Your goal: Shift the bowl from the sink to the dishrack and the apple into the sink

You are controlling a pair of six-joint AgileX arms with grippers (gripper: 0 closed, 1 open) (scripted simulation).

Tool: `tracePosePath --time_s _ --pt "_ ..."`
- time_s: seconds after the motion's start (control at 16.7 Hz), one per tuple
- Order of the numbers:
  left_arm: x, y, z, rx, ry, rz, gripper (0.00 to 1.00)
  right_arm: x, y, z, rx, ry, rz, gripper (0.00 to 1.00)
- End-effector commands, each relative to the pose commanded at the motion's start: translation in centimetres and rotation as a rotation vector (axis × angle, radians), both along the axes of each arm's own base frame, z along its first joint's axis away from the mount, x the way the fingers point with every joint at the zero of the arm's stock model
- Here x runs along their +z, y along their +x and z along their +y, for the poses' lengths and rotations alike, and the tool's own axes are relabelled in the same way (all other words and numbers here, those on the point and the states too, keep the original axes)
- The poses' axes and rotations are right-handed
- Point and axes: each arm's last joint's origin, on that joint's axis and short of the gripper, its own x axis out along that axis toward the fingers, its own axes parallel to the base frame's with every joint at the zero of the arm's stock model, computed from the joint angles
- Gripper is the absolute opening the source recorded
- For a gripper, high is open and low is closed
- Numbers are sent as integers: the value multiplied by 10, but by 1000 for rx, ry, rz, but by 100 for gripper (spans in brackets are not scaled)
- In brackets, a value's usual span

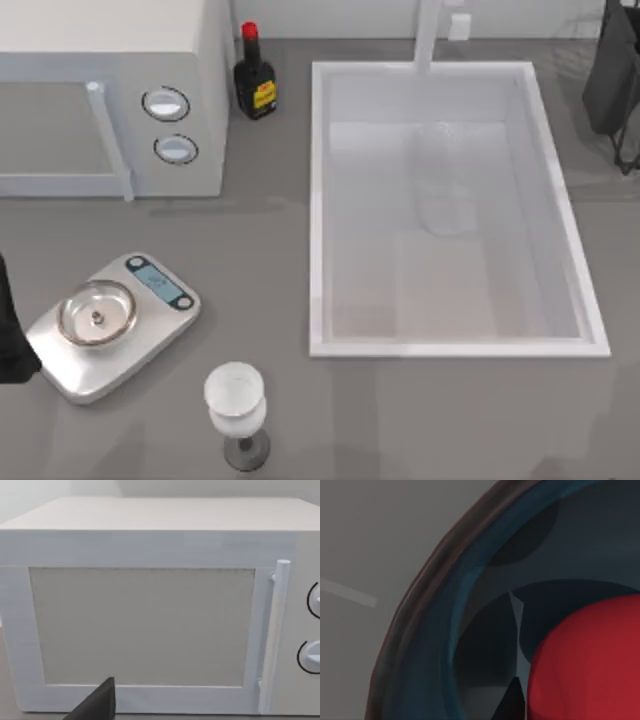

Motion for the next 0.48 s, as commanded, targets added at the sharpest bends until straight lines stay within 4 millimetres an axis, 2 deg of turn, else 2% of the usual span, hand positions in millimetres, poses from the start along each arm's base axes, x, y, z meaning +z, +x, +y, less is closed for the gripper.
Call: tracePosePath --time_s 0.3,0.48 --pt "0 0 0 0 0 0 100 0 0 0 0 0 0 2" --pt "0 0 0 0 0 0 100 0 0 0 0 0 0 0"
